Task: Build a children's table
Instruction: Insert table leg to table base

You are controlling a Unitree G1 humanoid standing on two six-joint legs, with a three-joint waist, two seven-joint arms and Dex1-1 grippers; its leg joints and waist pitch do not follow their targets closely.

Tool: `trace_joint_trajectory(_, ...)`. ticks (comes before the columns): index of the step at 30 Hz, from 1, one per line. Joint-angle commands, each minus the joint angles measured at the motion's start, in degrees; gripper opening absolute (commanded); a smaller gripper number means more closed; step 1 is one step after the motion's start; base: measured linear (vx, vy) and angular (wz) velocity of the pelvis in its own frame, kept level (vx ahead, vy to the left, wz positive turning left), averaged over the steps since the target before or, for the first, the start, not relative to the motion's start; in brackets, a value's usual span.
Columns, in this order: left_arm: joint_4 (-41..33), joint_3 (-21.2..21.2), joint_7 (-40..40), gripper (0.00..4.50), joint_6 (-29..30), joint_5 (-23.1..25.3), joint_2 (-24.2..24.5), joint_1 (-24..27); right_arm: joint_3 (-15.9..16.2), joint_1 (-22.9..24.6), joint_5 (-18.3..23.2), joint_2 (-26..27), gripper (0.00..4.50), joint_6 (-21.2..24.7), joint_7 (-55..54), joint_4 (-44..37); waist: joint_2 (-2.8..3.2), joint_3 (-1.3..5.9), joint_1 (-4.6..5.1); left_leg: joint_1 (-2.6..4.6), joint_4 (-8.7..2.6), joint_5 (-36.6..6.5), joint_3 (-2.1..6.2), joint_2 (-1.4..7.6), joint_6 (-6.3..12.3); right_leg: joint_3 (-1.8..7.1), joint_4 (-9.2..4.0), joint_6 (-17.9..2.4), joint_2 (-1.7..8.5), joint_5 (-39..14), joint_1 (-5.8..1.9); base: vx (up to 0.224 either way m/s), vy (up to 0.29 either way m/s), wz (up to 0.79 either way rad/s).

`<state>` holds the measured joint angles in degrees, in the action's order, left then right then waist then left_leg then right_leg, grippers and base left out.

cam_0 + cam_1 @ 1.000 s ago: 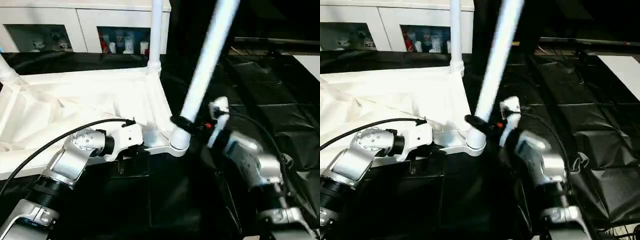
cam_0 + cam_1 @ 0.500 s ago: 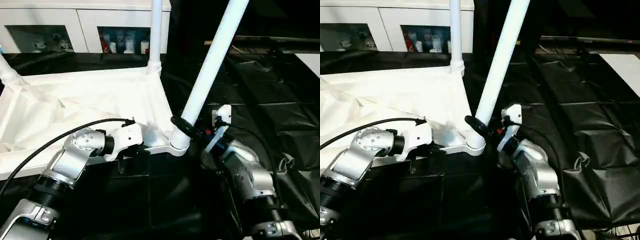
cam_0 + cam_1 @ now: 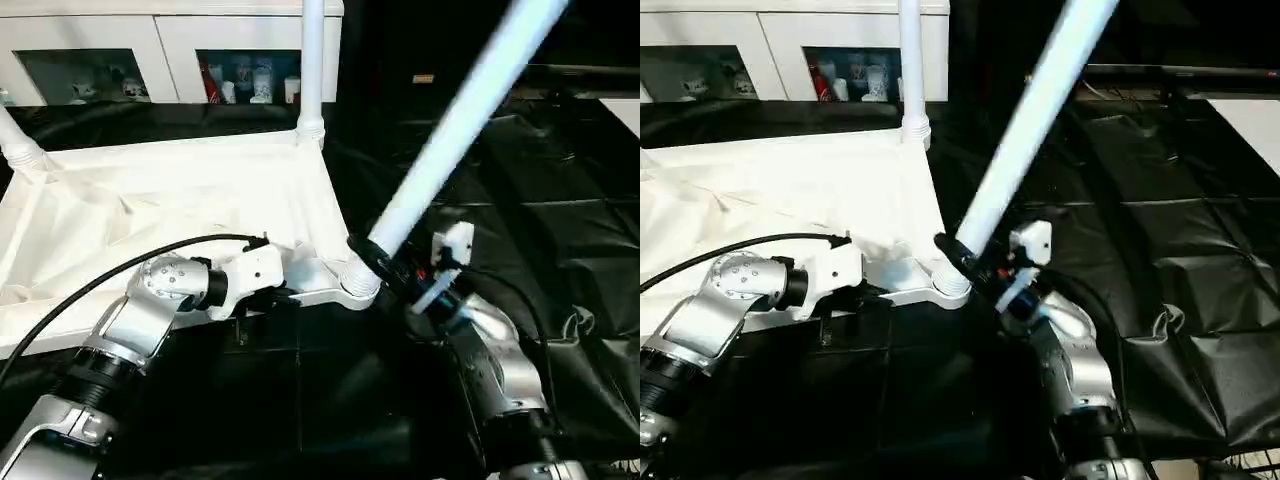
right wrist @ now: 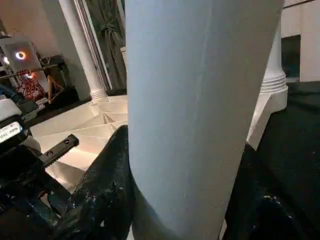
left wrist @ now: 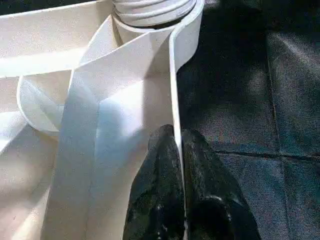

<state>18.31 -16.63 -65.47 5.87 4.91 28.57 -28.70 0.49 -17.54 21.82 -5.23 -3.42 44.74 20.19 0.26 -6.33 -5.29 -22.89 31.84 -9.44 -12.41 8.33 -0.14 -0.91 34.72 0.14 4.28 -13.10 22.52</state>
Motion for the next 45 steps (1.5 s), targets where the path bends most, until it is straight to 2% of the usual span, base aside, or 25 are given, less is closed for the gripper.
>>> trace_joint_trajectory(1, 0.7, -0.3, 1.3, 0.00, -0.8, 0.6, 0.1, -0.9, 1.2, 3.1, -4.5, -1.4, 1.84, 1.3, -1.6, 3.8, 0.48, 1.92, 0.28, 2.62, -5.52, -23.9, 3.42, 5.80, -3.00, 3.01, -5.63, -9.5, 5.29, -19.2, 0.48, 0.000, 0.000, 0.00)
trace_joint_trajectory(7, 1.3, -0.6, 1.4, 0.00, -1.3, 0.7, -0.2, -1.1, 4.3, 4.4, -7.0, -2.9, 1.84, 1.2, -0.8, 1.6, 0.31, 1.91, 0.29, 2.53, -5.54, -22.4, 3.24, 5.88, -2.31, 3.06, -5.68, -9.2, 5.23, -18.6, 0.44, 0.000, 0.000, 0.00)
trace_joint_trajectory(8, 1.3, -0.6, 1.4, 0.00, -1.4, 0.7, -0.2, -1.1, 4.9, 4.4, -7.2, -3.2, 1.84, 1.9, -0.4, 1.1, -0.21, 1.92, 0.37, 2.46, -5.50, -22.0, 3.15, 5.85, -1.99, 3.02, -5.63, -9.1, 5.14, -18.5, 0.35, 0.000, 0.000, 0.00)
trace_joint_trajectory(10, 1.2, -0.7, 1.4, 0.00, -1.7, 0.8, -0.1, -0.9, 6.0, 4.0, -7.5, -4.0, 1.84, 3.5, 0.4, 0.4, -0.18, 1.86, 0.30, 2.42, -5.41, -21.3, 3.08, 5.83, -1.41, 3.09, -5.70, -9.0, 5.28, -19.0, 0.36, 0.000, 0.000, 0.00)
trace_joint_trajectory(11, 1.1, -0.7, 1.4, 0.00, -1.7, 0.8, -0.1, -0.9, 6.5, 3.8, -7.6, -4.3, 1.84, 4.1, 1.0, 0.2, -0.77, 1.87, 0.48, 2.32, -5.42, -21.2, 2.97, 5.85, -1.22, 3.06, -5.79, -8.7, 5.20, -20.0, 0.36, 0.000, 0.000, 0.00)
trace_joint_trajectory(12, 1.1, -0.8, 1.4, 0.00, -1.7, 0.7, -0.1, -0.9, 6.7, 3.6, -7.7, -4.6, 1.84, 4.4, 1.3, 0.1, -0.43, 1.84, 0.37, 2.33, -5.39, -21.3, 3.11, 5.88, -1.31, 3.11, -5.79, -8.6, 5.40, -21.1, 0.45, 0.000, 0.000, 0.00)
trace_joint_trajectory(13, 0.9, -0.9, 1.3, 0.00, -1.7, 0.7, 0.0, -0.7, 7.1, 3.2, -7.7, -4.8, 1.84, 5.1, 1.8, 0.0, -1.17, 1.81, 0.60, 2.27, -5.40, -21.3, 2.99, 5.82, -1.10, 3.05, -5.87, -8.5, 5.26, -21.6, 0.41, 0.000, 0.000, 0.00)
trace_joint_trajectory(15, 0.1, -0.9, 1.0, 0.00, -1.6, 0.5, 0.5, 0.0, 8.0, 1.6, -7.7, -5.5, 1.84, 7.0, 3.2, 0.1, -1.10, 1.76, 0.53, 2.23, -5.34, -20.8, 3.11, 5.83, -0.89, 3.16, -5.91, -8.2, 5.49, -23.1, 0.45, 0.000, 0.000, 0.00)
trace_joint_trajectory(17, -0.6, -1.0, 0.8, 0.00, -1.5, 0.4, 0.8, 0.7, 8.9, 0.2, -7.7, -6.1, 1.84, 8.3, 4.9, 0.5, -1.78, 1.83, 0.66, 2.30, -5.25, -20.4, 3.05, 5.89, -0.68, 3.15, -5.94, -8.0, 5.52, -23.7, 0.47, 0.000, 0.000, 0.00)
trace_joint_trajectory(18, -0.8, -1.0, 0.8, 0.00, -1.5, 0.4, 0.9, 0.9, 9.2, -0.2, -7.7, -6.3, 1.84, 8.8, 5.2, 0.6, -1.60, 1.89, 0.62, 2.31, -5.23, -20.0, 3.11, 5.92, -0.67, 3.14, -5.84, -8.1, 5.60, -23.3, 0.47, 0.000, 0.000, 0.00)
trace_joint_trajectory(19, -1.1, -1.0, 0.8, 0.00, -1.5, 0.4, 0.9, 1.2, 9.8, -1.2, -7.8, -6.7, 1.84, 9.5, 5.9, 1.2, -1.73, 1.90, 0.77, 2.16, -5.27, -19.3, 3.09, 5.91, -0.61, 3.04, -5.74, -8.1, 5.41, -22.4, 0.38, 0.000, 0.000, 0.00)
trace_joint_trajectory(20, -1.2, -1.0, 0.9, 0.00, -1.5, 0.4, 0.9, 1.3, 10.0, -1.7, -7.8, -6.8, 1.84, 9.9, 6.2, 1.6, -2.20, 1.92, 0.93, 2.07, -5.23, -18.5, 2.97, 5.86, -0.33, 2.95, -5.59, -8.2, 5.26, -21.1, 0.30, 0.000, 0.000, 0.00)
trace_joint_trajectory(22, -1.2, -1.0, 0.9, 0.00, -1.5, 0.4, 0.9, 1.3, 10.3, -2.2, -7.7, -7.0, 1.84, 10.7, 6.4, 1.9, -2.01, 1.97, 0.92, 2.24, -5.10, -18.2, 2.81, 5.80, -0.19, 3.03, -5.57, -8.5, 5.22, -19.8, 0.44, 0.000, 0.000, 0.00)
trace_joint_trajectory(23, -1.2, -0.9, 1.2, 0.00, -1.6, 0.4, 0.8, 1.5, 10.5, -2.6, -7.5, -7.2, 1.84, 11.3, 6.8, 2.1, -2.76, 2.06, 1.06, 2.29, -4.99, -17.8, 2.62, 5.79, 0.00, 2.97, -5.54, -8.5, 5.07, -19.2, 0.40, 0.000, 0.000, 0.00)
trace_joint_trajectory(24, -1.2, -0.7, 1.5, 0.00, -1.7, 0.4, 0.8, 1.7, 10.8, -2.8, -7.6, -7.3, 1.84, 11.9, 7.1, 2.2, -3.07, 2.14, 1.08, 2.23, -4.86, -17.1, 2.60, 5.73, 0.39, 2.92, -5.39, -8.7, 5.10, -18.9, 0.24, 0.000, 0.000, 0.00)
trace_joint_trajectory(25, -1.2, -0.7, 1.7, 0.00, -1.6, 0.4, 0.7, 1.8, 11.0, -3.0, -7.7, -7.3, 1.84, 12.2, 7.4, 2.4, -2.77, 2.06, 0.94, 2.15, -4.81, -16.5, 2.64, 5.74, 0.68, 2.99, -5.42, -8.7, 5.27, -19.0, 0.25, 0.000, 0.000, 0.00)
trace_joint_trajectory(27, -1.4, -0.6, 2.2, 0.00, -1.5, 0.4, 0.5, 2.0, 11.5, -3.3, -8.4, -7.6, 1.84, 12.7, 7.8, 3.1, -3.70, 2.14, 1.16, 2.21, -4.72, -16.8, 2.51, 5.74, 0.75, 2.97, -5.61, -8.3, 5.23, -20.9, 0.26, 0.000, 0.000, 0.00)
trace_joint_trajectory(28, -1.5, -0.5, 2.4, 0.00, -1.4, 0.3, 0.4, 2.0, 11.7, -3.4, -8.8, -7.7, 1.84, 12.8, 7.9, 3.4, -3.51, 2.07, 1.09, 2.18, -4.73, -17.0, 2.66, 5.78, 0.63, 3.00, -5.56, -8.2, 5.42, -21.8, 0.30, 0.000, 0.000, 0.00)
trace_joint_trajectory(31, -1.8, -0.5, 3.1, 0.00, -1.0, 0.4, 0.3, 2.3, 11.9, -4.5, -9.2, -7.8, 1.84, 13.2, 7.9, 4.4, -4.02, 1.99, 1.38, 2.41, -4.81, -18.9, 2.81, 5.86, -0.38, 3.07, -5.97, -7.1, 5.51, -26.4, 0.57, 0.000, 0.000, 0.00)
trace_joint_trajectory(32, -2.1, -0.4, 3.4, 0.00, -0.7, 0.4, 0.1, 2.4, 11.8, -4.9, -9.2, -7.9, 1.84, 13.3, 7.9, 4.8, -3.93, 1.95, 1.42, 2.39, -4.82, -19.1, 2.89, 5.84, -0.57, 3.10, -6.07, -6.9, 5.55, -27.2, 0.60, 0.000, 0.000, 0.00)
trace_joint_trajectory(39, -2.5, 0.1, 3.8, 0.00, -0.4, 0.3, 0.2, 3.1, 11.6, -4.9, -9.5, -7.8, 1.84, 13.6, 7.7, 5.1, -4.06, 1.82, 1.82, 2.60, -4.91, -20.5, 2.94, 5.83, -1.35, 3.18, -6.20, -6.2, 5.38, -28.0, 0.96, 0.000, 0.000, 0.00)
trace_joint_trajectory(42, -2.0, 0.1, 3.4, 0.00, -0.7, 0.3, 0.3, 3.0, 11.3, -4.7, -9.8, -7.7, 1.84, 13.3, 7.2, 4.9, -3.50, 1.66, 1.86, 2.59, -5.01, -20.8, 2.87, 5.79, -1.46, 3.27, -6.22, -6.4, 5.19, -26.4, 1.08, 0.000, 0.000, 0.00)
trace_joint_trajectory(43, -1.7, 0.1, 3.2, 0.00, -0.7, 0.2, 0.4, 2.8, 11.1, -4.8, -9.9, -7.5, 1.84, 12.8, 6.6, 5.1, -3.61, 1.66, 1.88, 2.52, -4.98, -20.8, 2.90, 5.77, -1.45, 3.27, -6.18, -6.5, 5.25, -26.3, 1.00, 0.000, 0.000, 0.00)
trace_joint_trajectory(44, -1.6, 0.1, 3.1, 0.00, -0.7, 0.2, 0.4, 2.8, 11.1, -4.9, -10.0, -7.4, 1.84, 12.6, 6.5, 5.2, -3.24, 1.52, 1.85, 2.54, -5.07, -21.5, 2.94, 5.76, -1.69, 3.31, -6.30, -6.6, 5.25, -26.9, 1.10, 0.000, 0.000, 0.00)
trace_joint_trajectory(45, -1.4, 0.2, 2.9, 0.00, -0.6, 0.2, 0.5, 2.6, 11.0, -5.0, -10.1, -7.3, 1.84, 12.2, 6.1, 5.5, -3.39, 1.50, 1.85, 2.55, -5.08, -22.1, 3.05, 5.80, -1.82, 3.31, -6.34, -6.5, 5.40, -28.0, 1.07, 0.000, 0.000, 0.00)
